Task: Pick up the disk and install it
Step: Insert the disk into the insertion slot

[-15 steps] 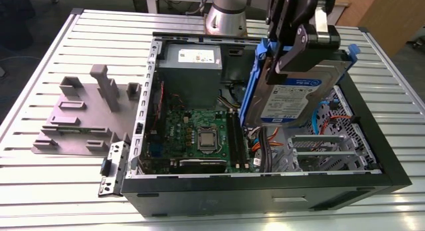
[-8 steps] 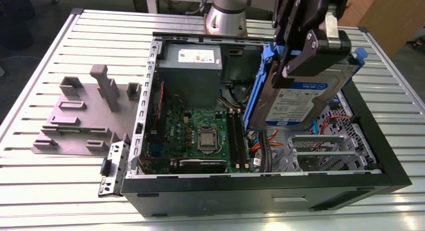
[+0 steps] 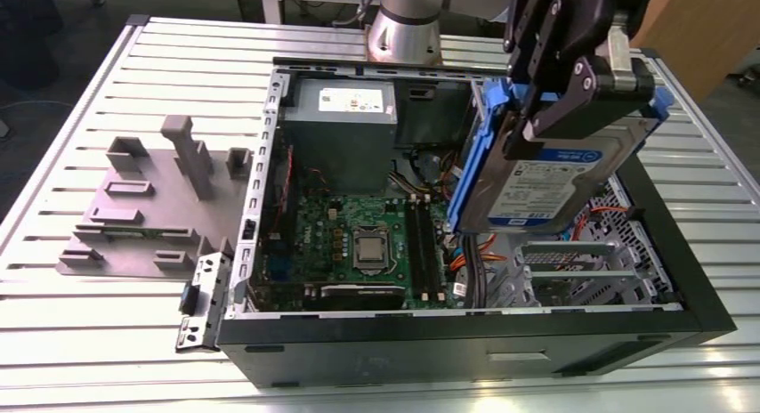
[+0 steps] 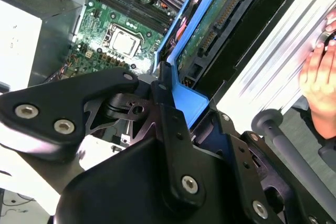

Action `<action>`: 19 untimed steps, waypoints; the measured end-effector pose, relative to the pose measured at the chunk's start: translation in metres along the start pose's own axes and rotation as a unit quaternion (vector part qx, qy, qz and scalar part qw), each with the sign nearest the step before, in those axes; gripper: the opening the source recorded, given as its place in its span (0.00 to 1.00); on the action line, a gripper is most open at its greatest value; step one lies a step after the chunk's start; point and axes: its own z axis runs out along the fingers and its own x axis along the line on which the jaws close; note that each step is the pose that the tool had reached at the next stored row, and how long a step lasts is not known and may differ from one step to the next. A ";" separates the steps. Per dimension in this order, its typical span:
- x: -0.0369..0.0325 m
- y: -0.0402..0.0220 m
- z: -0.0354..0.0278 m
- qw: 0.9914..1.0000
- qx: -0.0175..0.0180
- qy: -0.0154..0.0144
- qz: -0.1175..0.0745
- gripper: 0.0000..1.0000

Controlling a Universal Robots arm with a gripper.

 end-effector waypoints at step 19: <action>0.0026 -0.0260 0.0038 1.000 0.000 0.000 0.000 0.36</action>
